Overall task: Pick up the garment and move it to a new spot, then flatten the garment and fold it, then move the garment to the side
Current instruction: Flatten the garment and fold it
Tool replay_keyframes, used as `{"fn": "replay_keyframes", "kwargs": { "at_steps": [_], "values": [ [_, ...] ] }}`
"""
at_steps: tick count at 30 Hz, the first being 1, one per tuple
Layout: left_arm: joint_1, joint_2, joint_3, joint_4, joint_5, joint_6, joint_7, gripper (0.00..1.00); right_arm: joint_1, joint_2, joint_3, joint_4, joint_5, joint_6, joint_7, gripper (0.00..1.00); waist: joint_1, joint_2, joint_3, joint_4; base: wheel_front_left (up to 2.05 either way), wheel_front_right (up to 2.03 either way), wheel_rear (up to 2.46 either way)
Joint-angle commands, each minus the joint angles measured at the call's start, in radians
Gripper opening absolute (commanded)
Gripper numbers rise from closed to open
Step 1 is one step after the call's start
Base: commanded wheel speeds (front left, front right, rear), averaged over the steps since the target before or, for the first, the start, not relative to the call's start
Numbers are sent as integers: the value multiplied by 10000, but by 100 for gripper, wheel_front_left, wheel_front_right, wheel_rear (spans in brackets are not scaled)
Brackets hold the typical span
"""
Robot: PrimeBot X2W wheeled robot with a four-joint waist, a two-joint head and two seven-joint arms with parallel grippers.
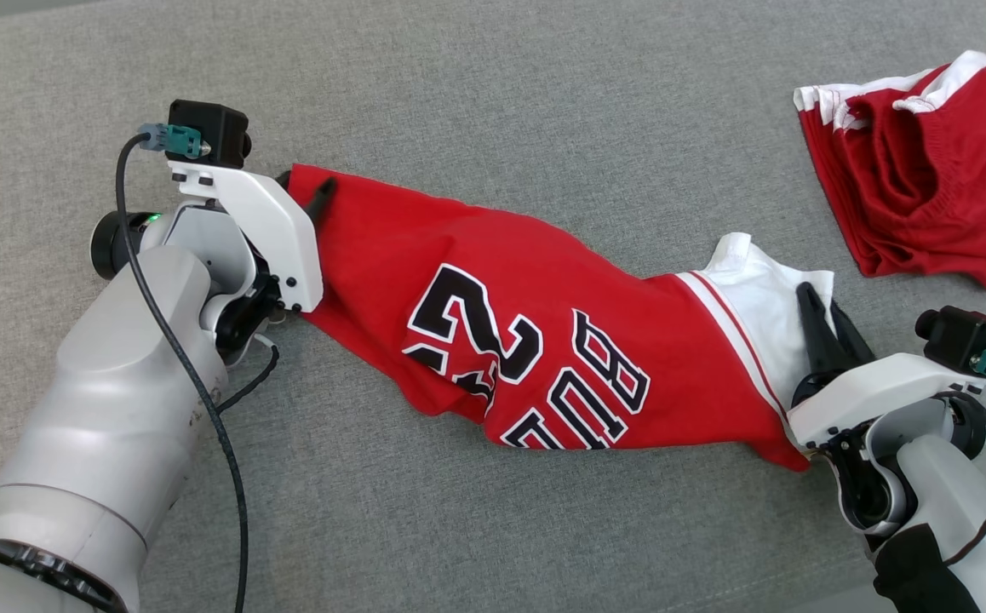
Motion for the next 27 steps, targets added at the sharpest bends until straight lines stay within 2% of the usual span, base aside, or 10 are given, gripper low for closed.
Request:
{"fn": "replay_keyframes", "kwargs": {
  "at_steps": [1,11,15,21,25,27],
  "values": [
    [-98,82,-91,4,-82,-12,-34,0,-105,-72,56,50,66,1,-86,0,-1,0,-18,6,0,0,0],
    [-231,369,-644,-466,-657,-12,-671,0,-217,-273,125,-155,120,3,-402,0,-1,0,-293,109,0,0,0],
    [-291,500,-884,-718,-931,-12,-1043,0,-253,-394,-200,-638,-148,3,-464,0,-1,0,-562,244,0,0,0],
    [-320,662,-1273,-1333,-1316,-12,-1831,0,36,-429,-1000,-1812,-889,1,-460,0,-1,0,-1333,611,0,0,0],
    [-460,879,-1481,-1763,-1642,-12,-2177,0,-36,-581,-1075,-2177,-1163,3,-463,0,-1,0,-1973,865,0,0,0],
    [-549,1194,-1589,-2082,-1842,-12,-2334,0,-265,-742,-947,-2254,-1257,3,-463,0,-1,0,-2409,1002,0,0,0]
  ]
}}
